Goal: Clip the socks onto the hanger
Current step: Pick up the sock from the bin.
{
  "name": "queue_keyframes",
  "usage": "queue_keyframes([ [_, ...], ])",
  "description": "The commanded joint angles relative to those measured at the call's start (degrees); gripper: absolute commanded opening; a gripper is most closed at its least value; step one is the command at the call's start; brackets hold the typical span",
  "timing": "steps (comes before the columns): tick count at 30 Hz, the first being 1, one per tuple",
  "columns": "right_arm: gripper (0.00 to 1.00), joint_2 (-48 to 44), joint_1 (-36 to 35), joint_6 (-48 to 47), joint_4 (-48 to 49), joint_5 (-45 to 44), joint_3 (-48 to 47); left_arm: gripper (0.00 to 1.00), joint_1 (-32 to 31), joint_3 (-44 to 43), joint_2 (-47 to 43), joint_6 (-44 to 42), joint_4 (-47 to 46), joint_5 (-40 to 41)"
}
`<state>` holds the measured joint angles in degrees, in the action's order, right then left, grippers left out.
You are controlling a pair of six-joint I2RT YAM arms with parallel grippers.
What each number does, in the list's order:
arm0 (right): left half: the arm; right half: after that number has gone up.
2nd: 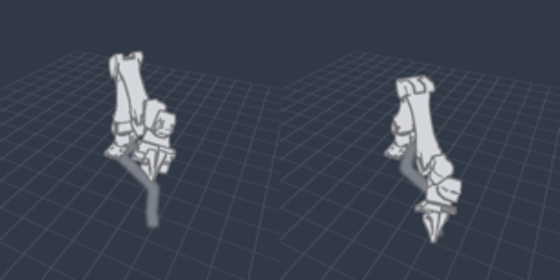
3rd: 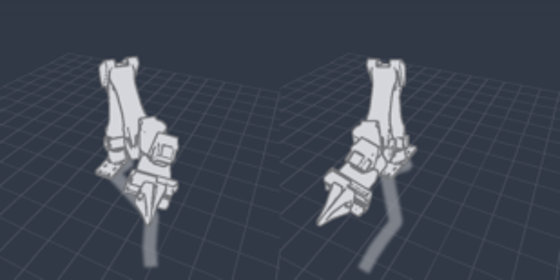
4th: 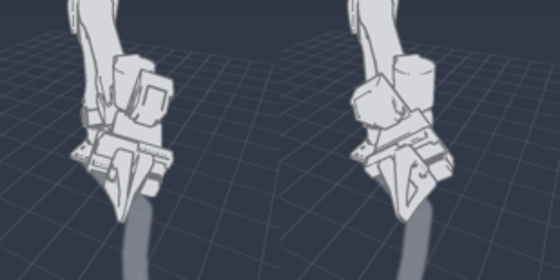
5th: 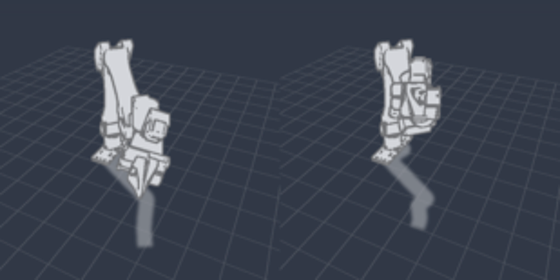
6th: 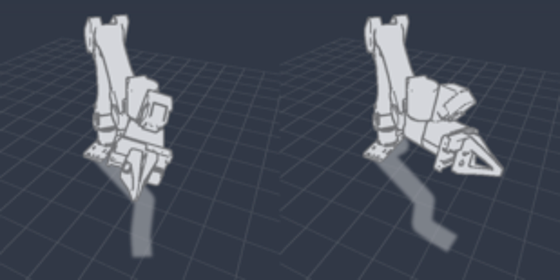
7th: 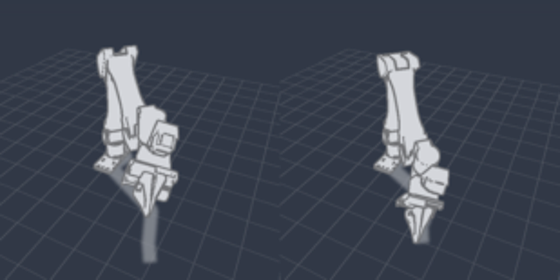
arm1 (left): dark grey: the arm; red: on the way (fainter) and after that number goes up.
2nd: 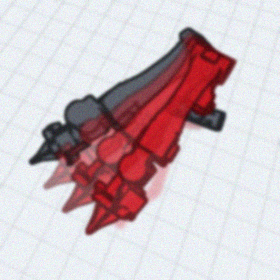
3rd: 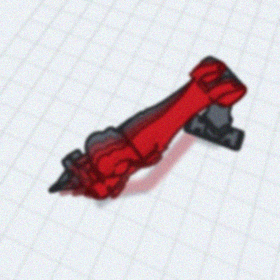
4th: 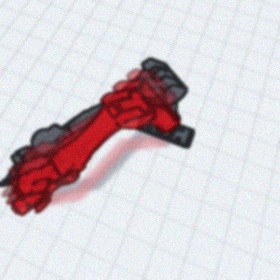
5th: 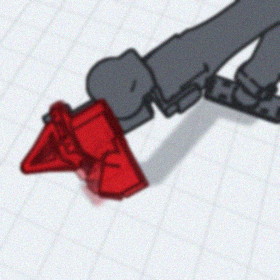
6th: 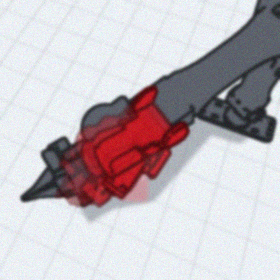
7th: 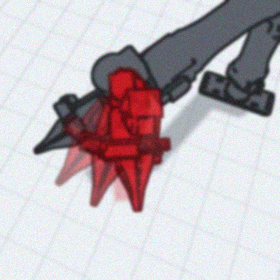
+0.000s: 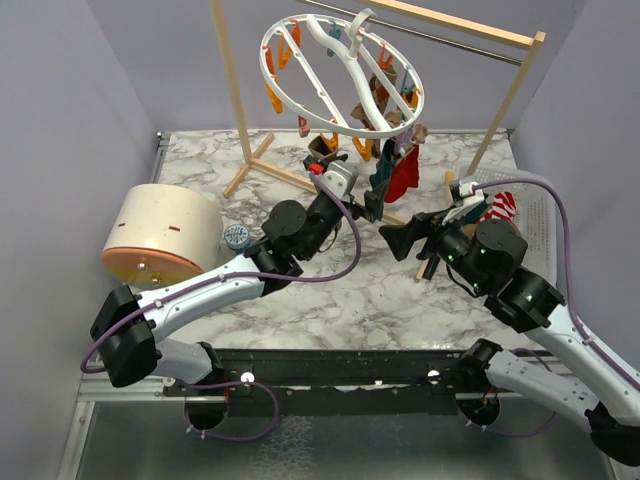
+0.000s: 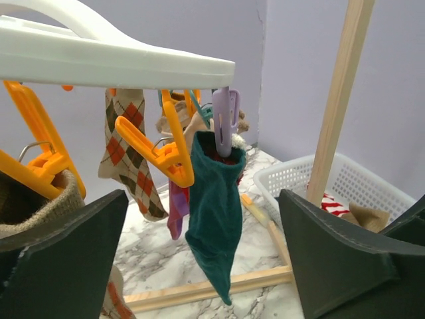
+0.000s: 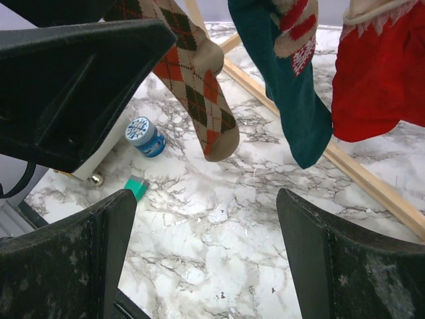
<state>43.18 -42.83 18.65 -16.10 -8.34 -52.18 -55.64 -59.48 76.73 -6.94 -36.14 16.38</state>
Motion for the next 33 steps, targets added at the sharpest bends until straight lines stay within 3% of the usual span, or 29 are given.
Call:
queue_keyframes([
  [1,0.92,-1.7,-0.4,2.0,3.0,-1.5,1.3,0.99,-0.1,-0.1,-0.6,0.3,1.6,-1.1],
  [18,0.96,-1.1,-0.4,-4.1,0.0,-1.5,-1.1,0.99,-0.1,4.2,-6.6,-1.1,3.0,-4.2],
  [25,0.95,-1.6,-0.5,-5.8,-0.8,-2.4,-2.3,0.99,-0.1,2.3,-11.3,1.8,12.5,-11.4],
  [33,0.95,-2.9,-0.5,-5.8,-3.9,-4.7,-2.0,0.99,-0.1,7.9,-21.7,10.0,18.9,-9.8],
])
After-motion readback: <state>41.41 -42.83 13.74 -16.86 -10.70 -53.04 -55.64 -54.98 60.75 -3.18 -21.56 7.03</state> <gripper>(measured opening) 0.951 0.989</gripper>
